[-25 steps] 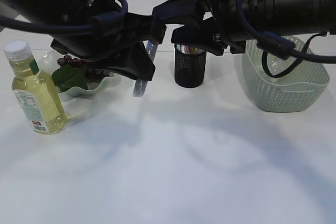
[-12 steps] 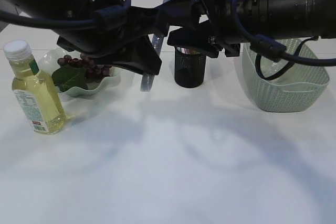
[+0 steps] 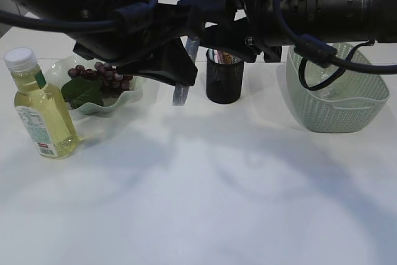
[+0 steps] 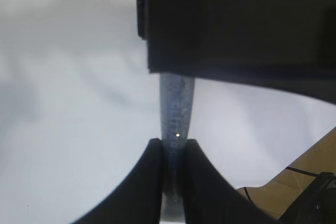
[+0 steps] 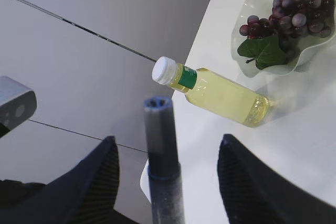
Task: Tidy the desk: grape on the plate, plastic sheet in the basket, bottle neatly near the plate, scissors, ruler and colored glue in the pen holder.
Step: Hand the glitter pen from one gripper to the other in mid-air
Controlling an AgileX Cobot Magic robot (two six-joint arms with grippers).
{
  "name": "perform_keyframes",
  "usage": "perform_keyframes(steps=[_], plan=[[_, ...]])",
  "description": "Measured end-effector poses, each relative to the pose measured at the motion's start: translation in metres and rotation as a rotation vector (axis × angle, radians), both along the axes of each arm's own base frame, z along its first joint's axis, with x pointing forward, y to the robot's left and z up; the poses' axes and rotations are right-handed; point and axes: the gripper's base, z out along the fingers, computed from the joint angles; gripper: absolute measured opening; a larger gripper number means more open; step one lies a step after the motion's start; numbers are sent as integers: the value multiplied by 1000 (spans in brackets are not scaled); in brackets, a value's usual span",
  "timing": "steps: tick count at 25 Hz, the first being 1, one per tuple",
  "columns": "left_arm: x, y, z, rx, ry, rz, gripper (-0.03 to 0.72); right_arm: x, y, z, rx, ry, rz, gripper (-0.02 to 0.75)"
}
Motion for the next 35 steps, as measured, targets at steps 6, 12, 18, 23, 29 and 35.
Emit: perform_keyframes(steps=[6,12,18,23,29,35], plan=[[0,0,0,-1,0,-1,60,0,0,0,-1,-8,0,470],[0,0,0,-2,2,-1,60,0,0,0,-7,-21,4,381],[0,0,0,-4,3,-1,60,0,0,0,-10,-27,5,235],[0,0,0,-4,3,-1,60,0,1,0,-11,-29,8,164],[0,0,0,-4,3,-1,60,0,1,0,-18,-38,11,142],[0,0,0,-4,5,-1,60,0,1,0,-22,-40,13,137]])
